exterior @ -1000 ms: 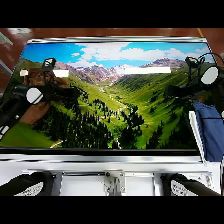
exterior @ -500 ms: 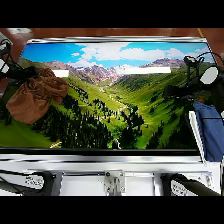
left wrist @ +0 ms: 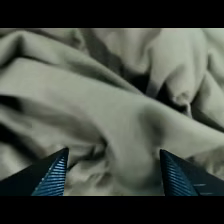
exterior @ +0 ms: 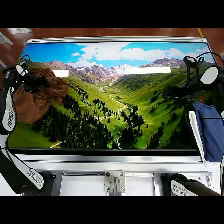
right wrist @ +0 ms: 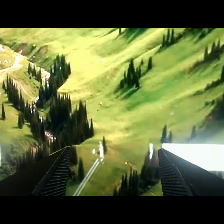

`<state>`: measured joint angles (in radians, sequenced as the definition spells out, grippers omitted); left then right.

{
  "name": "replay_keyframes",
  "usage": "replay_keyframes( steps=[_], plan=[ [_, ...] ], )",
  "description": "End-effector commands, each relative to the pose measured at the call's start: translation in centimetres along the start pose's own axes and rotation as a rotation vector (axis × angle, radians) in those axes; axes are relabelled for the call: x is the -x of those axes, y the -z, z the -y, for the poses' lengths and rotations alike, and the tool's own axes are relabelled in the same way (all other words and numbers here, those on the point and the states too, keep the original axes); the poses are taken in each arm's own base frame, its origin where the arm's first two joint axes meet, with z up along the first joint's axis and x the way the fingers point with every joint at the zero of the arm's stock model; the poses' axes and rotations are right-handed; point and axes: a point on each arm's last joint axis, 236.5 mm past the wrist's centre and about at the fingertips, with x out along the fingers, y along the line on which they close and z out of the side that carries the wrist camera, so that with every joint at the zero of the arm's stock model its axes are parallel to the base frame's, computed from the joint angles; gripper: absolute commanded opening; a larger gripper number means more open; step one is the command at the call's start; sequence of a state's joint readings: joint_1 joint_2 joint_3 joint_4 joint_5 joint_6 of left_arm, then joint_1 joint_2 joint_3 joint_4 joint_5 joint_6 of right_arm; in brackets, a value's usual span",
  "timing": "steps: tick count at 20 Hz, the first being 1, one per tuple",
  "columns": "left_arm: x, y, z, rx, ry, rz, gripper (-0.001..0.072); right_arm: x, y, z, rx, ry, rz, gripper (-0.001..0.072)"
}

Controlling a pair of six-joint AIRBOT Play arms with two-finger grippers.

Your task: Fold the shirts.

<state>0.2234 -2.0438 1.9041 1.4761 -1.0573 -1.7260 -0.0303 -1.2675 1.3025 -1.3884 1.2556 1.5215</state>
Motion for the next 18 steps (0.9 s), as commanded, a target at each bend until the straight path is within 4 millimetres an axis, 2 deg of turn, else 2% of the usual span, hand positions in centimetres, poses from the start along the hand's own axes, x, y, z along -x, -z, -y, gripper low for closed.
replay_keyframes(
  steps=[1,2,3,4,6,8,9,10,11,13,15,17,18],
  plan=[
    [-2.4,1.1,1.0,0.035,0.033,-0.041,0.0439,0.0,0.1,-0.1,-0.001,-0.004,-0.002,0.0674],
    [-2.1,1.2,2.1,0.04,0.065,-0.045,0.0101,0.0,0.0,-0.2,-0.001,-0.006,0.001,0.0674],
    [-1.6,1.1,3.1,0.025,0.096,-0.041,0.0041,0.0,0.0,-0.4,-0.005,-0.017,0.001,0.0674],
    [-0.7,0.7,4.2,0.004,0.123,-0.029,0.0041,0.0,0.0,-0.7,-0.009,-0.03,0.002,0.0674],
    [2.5,0.3,6.9,-0.111,0.157,-0.001,0.0041,0.0,-0.4,-1.0,-0.006,-0.042,0.015,0.0674],
    [7.1,2.0,11.2,-0.322,0.195,-0.008,0.004,0.0,-0.8,-0.6,0.017,-0.025,0.033,0.0673],
    [9.8,3.4,14.2,-0.427,0.23,-0.011,0.004,0.1,-0.9,0.2,0.029,0.009,0.04,0.0673],
    [12.3,5.2,17.3,-0.518,0.27,-0.014,0.004,0.3,-0.6,0.7,0.038,0.033,0.022,0.0673],
    [15.1,8.0,20.6,-0.605,0.327,-0.042,0.004,0.6,0.0,1.2,0.047,0.056,-0.009,0.0673],
    [20.1,15.2,26.4,-0.753,0.459,-0.15,0.004,2.0,1.4,1.8,0.068,0.086,-0.086,0.0673],
    [24.1,21.5,32.3,-0.871,0.584,-0.178,0.004,3.7,2.5,1.5,0.099,0.083,-0.137,0.0674],
    [25.9,27.1,37.4,-0.967,0.655,-0.168,0.004,5.2,2.9,1.5,0.124,0.09,-0.138,0.0673],
    [26.1,29.9,39.2,-0.996,0.676,-0.184,0.004,6.0,3.2,2.1,0.134,0.123,-0.134,0.0674]
  ],
)
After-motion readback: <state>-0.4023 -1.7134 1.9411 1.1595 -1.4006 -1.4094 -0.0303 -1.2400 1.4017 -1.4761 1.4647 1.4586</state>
